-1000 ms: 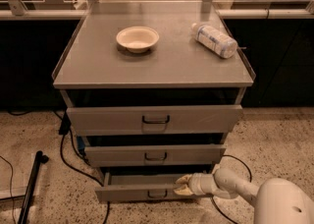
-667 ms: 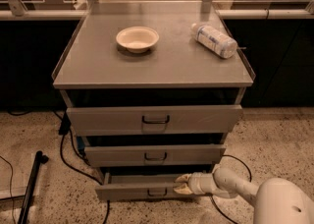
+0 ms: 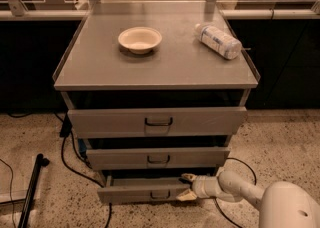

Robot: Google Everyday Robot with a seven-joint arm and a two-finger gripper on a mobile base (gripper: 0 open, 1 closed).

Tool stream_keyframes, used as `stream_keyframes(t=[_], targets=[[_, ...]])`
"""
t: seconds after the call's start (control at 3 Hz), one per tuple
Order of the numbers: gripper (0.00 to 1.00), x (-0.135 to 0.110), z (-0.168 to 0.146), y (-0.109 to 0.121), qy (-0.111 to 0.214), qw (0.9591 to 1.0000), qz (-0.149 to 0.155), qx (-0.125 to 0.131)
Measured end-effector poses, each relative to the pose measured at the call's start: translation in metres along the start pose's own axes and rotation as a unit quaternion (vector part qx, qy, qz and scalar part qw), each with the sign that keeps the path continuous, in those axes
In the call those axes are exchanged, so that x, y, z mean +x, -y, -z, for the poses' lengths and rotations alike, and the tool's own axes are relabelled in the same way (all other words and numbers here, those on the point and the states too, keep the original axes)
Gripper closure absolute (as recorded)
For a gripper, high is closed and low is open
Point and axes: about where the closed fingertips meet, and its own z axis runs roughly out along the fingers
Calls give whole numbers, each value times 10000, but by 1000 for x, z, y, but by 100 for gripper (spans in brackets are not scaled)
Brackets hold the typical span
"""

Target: Open bottom drawer

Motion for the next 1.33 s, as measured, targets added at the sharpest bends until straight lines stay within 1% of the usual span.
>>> stream_keyframes(t=[0.33,0.67,1.0,1.33], targets=[[47,0,0,0,0,10000,0,0],[70,6,8,-11,-7,10000,44,-54],[99,24,43,-44,105,9998,122,-71],[100,22,43,-49,105,9998,122,-70]])
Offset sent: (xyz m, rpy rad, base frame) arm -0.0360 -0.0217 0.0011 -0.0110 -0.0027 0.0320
